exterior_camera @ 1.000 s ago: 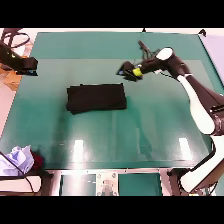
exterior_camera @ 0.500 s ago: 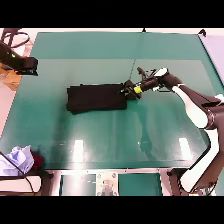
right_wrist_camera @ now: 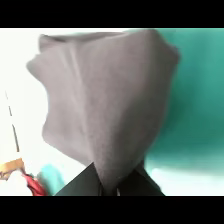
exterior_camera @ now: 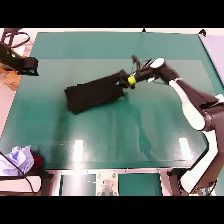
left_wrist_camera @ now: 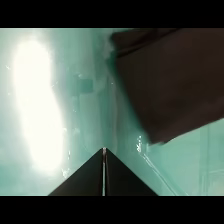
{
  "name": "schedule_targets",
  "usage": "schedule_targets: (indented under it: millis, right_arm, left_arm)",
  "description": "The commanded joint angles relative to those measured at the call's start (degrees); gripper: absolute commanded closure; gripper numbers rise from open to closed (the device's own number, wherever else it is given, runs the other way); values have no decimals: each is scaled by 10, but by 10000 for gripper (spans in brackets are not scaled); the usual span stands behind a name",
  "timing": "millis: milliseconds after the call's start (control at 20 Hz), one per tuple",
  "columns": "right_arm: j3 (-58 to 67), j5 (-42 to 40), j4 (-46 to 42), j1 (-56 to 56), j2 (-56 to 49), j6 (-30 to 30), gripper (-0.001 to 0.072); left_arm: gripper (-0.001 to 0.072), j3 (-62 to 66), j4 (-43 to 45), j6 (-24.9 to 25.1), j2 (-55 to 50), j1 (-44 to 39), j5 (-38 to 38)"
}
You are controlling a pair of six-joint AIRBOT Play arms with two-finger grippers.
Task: Fold the shirts.
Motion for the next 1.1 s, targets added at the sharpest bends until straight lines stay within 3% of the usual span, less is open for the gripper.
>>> schedule_targets:
  millis: [0,300,700,1050]
  right_arm:
    - [58,39,-5,-63,68,18,699]
    - [68,109,-12,-298,206,43,699]
    - [67,120,-28,-626,222,45,699]
    - [66,181,-113,-750,221,47,699]
  left_arm:
    - [678,1,0,0,0,0,-5]
    - [677,0,0,0,0,0,-11]
    - [677,0,0,0,0,0,-9]
    - [677,-3,-4,0,0,0,-10]
